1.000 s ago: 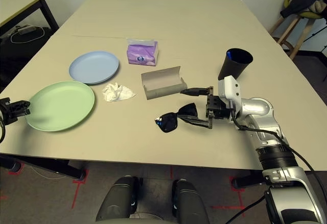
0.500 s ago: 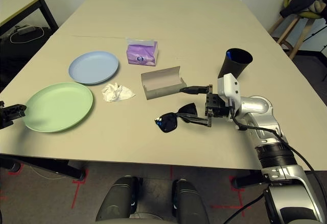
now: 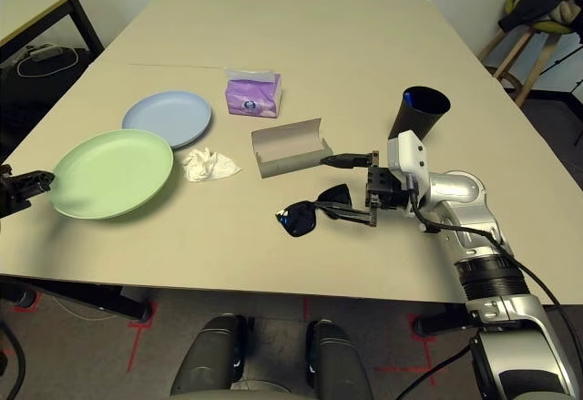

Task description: Organize and tidy the items on the table.

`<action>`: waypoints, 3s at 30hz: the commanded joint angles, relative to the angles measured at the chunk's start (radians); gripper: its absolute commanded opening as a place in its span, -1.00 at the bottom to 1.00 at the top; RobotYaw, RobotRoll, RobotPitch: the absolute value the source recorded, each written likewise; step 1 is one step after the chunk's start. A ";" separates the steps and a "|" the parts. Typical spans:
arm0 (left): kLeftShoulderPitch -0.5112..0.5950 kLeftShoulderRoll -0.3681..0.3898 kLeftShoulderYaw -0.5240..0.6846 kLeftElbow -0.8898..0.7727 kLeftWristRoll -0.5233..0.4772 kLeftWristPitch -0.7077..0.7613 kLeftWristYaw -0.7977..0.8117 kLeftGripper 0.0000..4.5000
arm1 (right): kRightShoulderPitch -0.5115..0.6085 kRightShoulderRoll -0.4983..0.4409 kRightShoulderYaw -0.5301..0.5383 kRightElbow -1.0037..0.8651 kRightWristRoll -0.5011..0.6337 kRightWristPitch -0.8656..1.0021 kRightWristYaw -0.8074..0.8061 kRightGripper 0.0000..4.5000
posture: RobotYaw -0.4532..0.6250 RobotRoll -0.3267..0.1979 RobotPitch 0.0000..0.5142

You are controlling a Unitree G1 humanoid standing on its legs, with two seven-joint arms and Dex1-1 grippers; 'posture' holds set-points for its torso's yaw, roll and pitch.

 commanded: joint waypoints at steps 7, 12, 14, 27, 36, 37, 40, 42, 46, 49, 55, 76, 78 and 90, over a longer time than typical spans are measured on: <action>-0.163 -0.114 -0.029 0.132 0.027 -0.073 0.095 -0.98 | -0.009 0.017 -0.011 -0.027 0.014 0.054 -0.060 1.00 | 0.18 0.25 -0.68; -0.271 -0.173 -0.085 0.291 0.070 -0.209 0.156 -0.98 | -0.016 0.026 -0.024 -0.049 0.023 0.127 -0.127 1.00 | 0.18 0.25 -0.68; -0.302 -0.181 -0.099 0.351 0.082 -0.258 0.175 -0.98 | -0.016 0.028 -0.026 -0.056 0.026 0.139 -0.141 1.00 | 0.17 0.25 -0.68; -0.525 -0.224 -0.147 0.767 0.158 -0.637 0.337 -0.98 | 0.017 0.037 -0.026 -0.104 0.034 0.157 -0.190 1.00 | 0.16 0.25 -0.70; -0.637 -0.263 -0.181 1.001 0.179 -0.838 0.393 -0.98 | 0.034 0.044 -0.037 -0.119 0.020 0.157 -0.250 1.00 | 0.15 0.25 -0.69; -0.644 -0.266 -0.189 1.017 0.182 -0.852 0.390 -0.98 | 0.034 0.049 -0.040 -0.123 0.014 0.166 -0.280 1.00 | 0.15 0.25 -0.69; -0.660 -0.270 -0.197 1.052 0.182 -0.874 0.387 -0.98 | 0.040 0.058 -0.039 -0.145 0.008 0.207 -0.349 1.00 | 0.13 0.25 -0.69; -0.664 -0.270 -0.202 1.067 0.181 -0.883 0.387 -0.98 | 0.044 0.059 -0.035 -0.153 0.006 0.214 -0.365 1.00 | 0.13 0.25 -0.69; -0.662 -0.265 -0.217 1.084 0.185 -0.890 0.391 -0.98 | 0.044 0.065 -0.035 -0.165 0.010 0.225 -0.388 1.00 | 0.12 0.25 -0.69; -0.658 -0.257 -0.225 1.088 0.189 -0.889 0.396 -0.98 | 0.041 0.066 -0.033 -0.167 0.010 0.226 -0.391 1.00 | 0.13 0.25 -0.69; -0.646 -0.244 -0.227 1.071 0.190 -0.871 0.400 -0.98 | 0.037 0.069 -0.027 -0.174 0.012 0.230 -0.394 1.00 | 0.14 0.25 -0.68; -0.595 -0.233 -0.215 1.024 0.178 -0.831 0.415 -0.98 | 0.042 0.065 -0.027 -0.162 0.004 0.212 -0.380 1.00 | 0.14 0.25 -0.68; -0.595 -0.236 -0.215 1.020 0.176 -0.828 0.413 -0.98 | 0.043 0.064 -0.027 -0.161 0.003 0.209 -0.379 1.00 | 0.14 0.25 -0.68; -0.596 -0.242 -0.232 1.014 0.181 -0.808 0.386 -0.89 | 0.048 0.061 -0.027 -0.161 -0.001 0.202 -0.378 1.00 | 0.13 0.25 -0.68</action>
